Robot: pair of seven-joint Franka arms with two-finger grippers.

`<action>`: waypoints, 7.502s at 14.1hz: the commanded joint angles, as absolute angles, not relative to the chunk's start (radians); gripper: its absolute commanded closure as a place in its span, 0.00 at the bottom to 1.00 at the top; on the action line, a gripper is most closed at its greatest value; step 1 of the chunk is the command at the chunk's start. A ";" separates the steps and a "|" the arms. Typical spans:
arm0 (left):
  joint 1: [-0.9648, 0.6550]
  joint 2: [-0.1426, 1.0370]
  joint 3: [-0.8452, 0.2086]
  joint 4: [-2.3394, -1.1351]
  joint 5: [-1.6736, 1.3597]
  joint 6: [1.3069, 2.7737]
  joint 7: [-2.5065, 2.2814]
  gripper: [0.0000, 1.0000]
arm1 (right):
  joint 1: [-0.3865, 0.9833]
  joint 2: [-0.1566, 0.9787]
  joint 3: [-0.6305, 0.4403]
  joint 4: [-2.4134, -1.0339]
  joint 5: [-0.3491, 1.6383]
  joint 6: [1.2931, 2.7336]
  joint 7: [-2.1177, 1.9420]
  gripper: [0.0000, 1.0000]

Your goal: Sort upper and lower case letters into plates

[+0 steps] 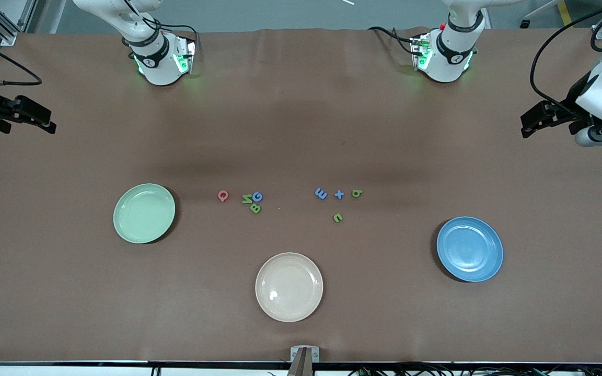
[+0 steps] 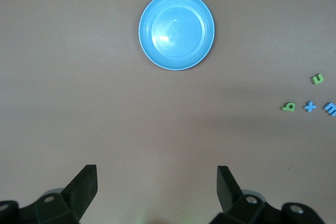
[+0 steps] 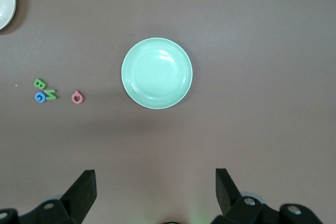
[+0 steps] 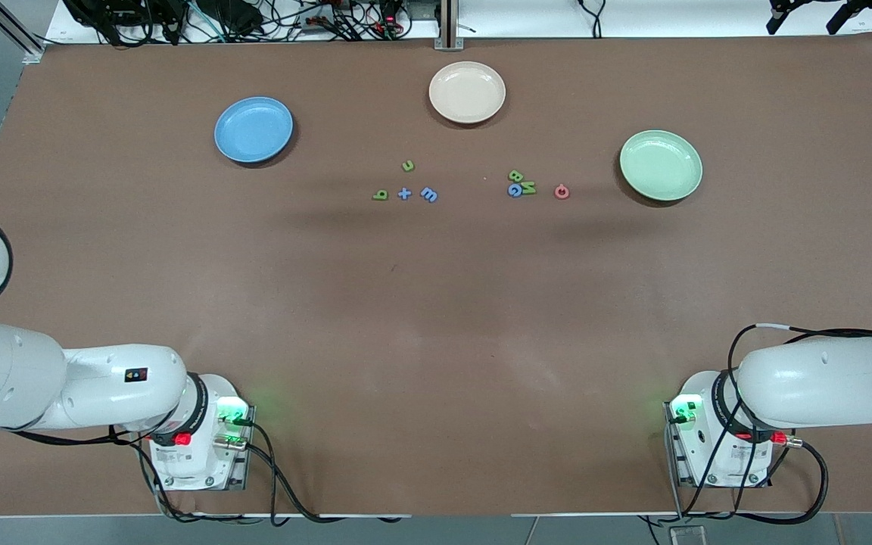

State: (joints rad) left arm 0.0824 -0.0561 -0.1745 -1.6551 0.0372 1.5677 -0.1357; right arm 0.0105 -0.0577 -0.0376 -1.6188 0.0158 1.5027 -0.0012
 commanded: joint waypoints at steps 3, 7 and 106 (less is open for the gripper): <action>0.084 -0.046 -0.172 -1.634 0.023 1.559 -0.112 0.00 | 0.031 -0.090 -0.052 -1.652 0.054 1.516 -0.005 0.00; 0.087 -0.025 -0.172 -1.634 0.021 1.559 -0.106 0.00 | 0.031 -0.091 -0.051 -1.651 0.042 1.517 -0.009 0.00; -0.242 0.709 -0.474 -1.677 0.325 2.249 -0.948 0.22 | 0.127 0.431 -0.035 -1.910 0.167 2.137 0.236 0.00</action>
